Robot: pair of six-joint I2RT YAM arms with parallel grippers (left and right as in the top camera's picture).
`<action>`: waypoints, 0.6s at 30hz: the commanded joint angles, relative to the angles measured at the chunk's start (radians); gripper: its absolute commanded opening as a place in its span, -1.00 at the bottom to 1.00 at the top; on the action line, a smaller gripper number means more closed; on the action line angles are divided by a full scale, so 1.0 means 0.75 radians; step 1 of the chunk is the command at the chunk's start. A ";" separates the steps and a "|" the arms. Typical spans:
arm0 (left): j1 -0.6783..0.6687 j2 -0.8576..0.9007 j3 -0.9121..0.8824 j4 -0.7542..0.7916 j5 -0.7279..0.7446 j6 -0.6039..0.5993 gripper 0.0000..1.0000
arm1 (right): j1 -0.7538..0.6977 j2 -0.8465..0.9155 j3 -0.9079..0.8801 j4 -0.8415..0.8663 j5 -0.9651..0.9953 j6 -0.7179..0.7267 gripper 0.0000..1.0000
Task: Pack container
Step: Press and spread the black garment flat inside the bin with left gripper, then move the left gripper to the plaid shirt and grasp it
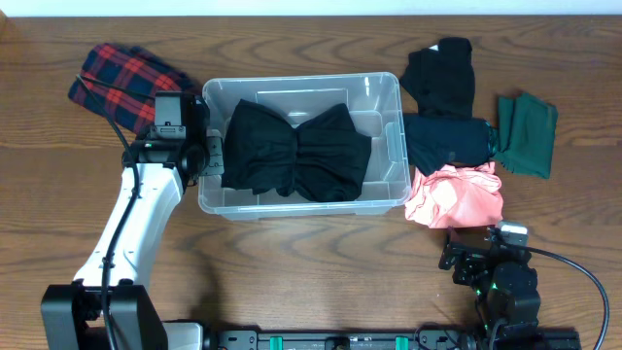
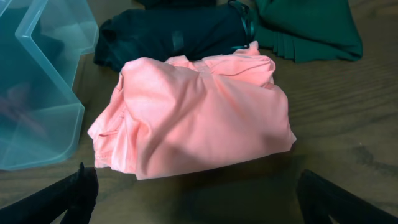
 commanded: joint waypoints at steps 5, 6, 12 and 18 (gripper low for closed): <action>0.007 0.007 0.004 0.098 -0.011 0.021 -0.50 | -0.008 -0.007 -0.006 -0.002 0.005 0.020 0.98; 0.007 0.007 0.004 0.108 -0.010 0.038 -0.45 | -0.008 -0.007 -0.006 -0.002 0.004 0.020 0.98; 0.024 -0.016 0.064 0.084 -0.026 0.048 0.15 | -0.008 -0.007 -0.006 -0.002 0.004 0.020 0.98; 0.139 -0.113 0.226 -0.004 -0.012 -0.129 0.47 | -0.008 -0.007 -0.006 -0.002 0.004 0.020 0.98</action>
